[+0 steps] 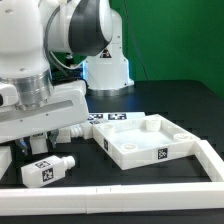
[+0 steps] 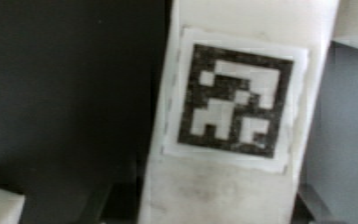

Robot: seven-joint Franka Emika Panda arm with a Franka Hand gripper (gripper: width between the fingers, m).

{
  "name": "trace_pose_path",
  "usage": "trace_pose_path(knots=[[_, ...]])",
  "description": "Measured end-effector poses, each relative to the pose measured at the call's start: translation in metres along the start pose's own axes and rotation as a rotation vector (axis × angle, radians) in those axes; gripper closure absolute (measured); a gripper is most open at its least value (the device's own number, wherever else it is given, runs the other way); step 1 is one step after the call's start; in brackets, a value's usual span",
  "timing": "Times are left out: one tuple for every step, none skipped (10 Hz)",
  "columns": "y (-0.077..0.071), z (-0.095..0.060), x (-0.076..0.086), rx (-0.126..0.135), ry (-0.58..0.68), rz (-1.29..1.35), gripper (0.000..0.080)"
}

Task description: Assemble one leg

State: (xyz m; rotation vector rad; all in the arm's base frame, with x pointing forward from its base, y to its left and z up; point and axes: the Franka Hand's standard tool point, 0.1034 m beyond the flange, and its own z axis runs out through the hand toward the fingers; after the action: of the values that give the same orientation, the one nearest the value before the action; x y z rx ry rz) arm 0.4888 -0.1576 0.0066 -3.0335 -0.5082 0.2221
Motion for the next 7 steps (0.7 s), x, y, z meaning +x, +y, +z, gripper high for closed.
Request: trace_pose_path(knots=[[0.0,0.0,0.0,0.0,0.0,-0.002,0.0505],[0.0,0.0,0.0,0.0,-0.001,-0.003,0.0505],[0.0,0.0,0.0,0.0,-0.001,-0.003,0.0423],[0.0,0.0,0.0,0.0,-0.001,-0.004,0.0423],[-0.004,-0.003,0.002,0.007,-0.011,0.002,0.0246],[-0.011,-0.016,0.013,0.017,-0.019,-0.003,0.017],[-0.024,-0.029,0.027,0.009,-0.018,0.019,0.0156]])
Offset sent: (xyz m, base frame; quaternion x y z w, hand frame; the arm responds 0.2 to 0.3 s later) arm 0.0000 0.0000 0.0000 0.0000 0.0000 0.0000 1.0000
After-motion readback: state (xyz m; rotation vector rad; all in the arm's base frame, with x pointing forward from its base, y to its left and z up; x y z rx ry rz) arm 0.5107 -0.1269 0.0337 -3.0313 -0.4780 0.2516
